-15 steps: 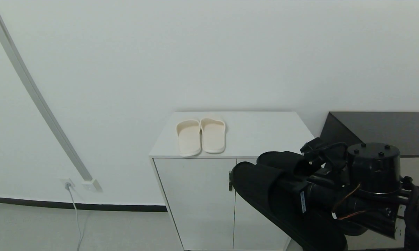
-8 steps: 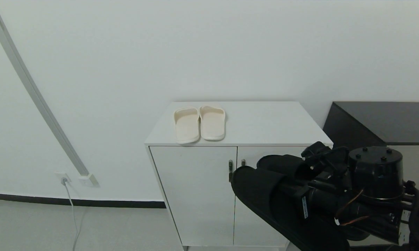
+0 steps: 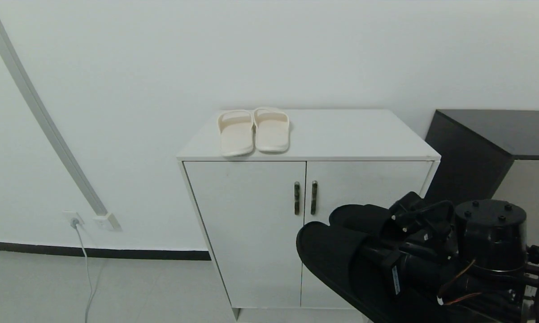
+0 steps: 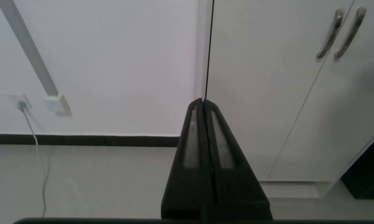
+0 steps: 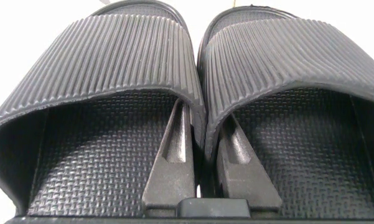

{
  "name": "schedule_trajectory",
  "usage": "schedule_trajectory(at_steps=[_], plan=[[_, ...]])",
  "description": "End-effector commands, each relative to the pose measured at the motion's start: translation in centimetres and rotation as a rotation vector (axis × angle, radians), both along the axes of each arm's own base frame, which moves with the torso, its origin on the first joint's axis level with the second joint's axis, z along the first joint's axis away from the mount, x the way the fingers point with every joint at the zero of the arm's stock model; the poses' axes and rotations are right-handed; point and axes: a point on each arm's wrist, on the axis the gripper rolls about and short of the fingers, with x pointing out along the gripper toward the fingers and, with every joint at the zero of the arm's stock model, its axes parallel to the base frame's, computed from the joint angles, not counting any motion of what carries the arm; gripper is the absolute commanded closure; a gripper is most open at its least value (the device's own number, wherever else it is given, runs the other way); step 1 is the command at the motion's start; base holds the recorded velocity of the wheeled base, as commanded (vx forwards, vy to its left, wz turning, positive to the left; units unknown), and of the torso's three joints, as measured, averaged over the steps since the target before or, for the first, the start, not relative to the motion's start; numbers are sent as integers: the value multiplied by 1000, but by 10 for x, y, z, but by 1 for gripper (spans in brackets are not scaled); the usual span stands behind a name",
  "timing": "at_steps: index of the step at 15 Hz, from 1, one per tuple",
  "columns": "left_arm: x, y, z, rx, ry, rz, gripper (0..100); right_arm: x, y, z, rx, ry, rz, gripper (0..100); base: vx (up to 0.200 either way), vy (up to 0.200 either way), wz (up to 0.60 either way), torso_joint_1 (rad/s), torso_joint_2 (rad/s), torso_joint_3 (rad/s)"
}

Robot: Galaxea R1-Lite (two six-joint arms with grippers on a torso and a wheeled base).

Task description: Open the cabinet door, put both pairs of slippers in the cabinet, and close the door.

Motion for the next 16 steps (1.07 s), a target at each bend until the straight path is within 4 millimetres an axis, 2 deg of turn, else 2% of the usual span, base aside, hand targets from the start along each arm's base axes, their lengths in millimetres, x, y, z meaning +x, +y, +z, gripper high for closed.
schedule_trajectory(at_steps=[1,4,8,11,12,16], plan=[[0,0,0,-1,1,1,100,-1,0,-2,-3,4,2,100,0,0,0,-183,510,330],[0,0,0,0,1,2,100,-3,-1,-3,-6,8,6,100,0,0,0,-180,492,321],[0,0,0,0,1,1,100,-17,-4,-12,-3,17,55,100,0,0,0,-149,476,327],[0,0,0,0,1,-1,100,-17,-4,-15,-2,24,68,100,0,0,0,-113,466,351],[0,0,0,0,1,-1,0,-17,-4,-15,-2,24,68,100,0,0,0,-95,461,359],[0,0,0,0,1,-1,0,-17,-4,-15,-2,24,68,100,0,0,0,-56,443,381]])
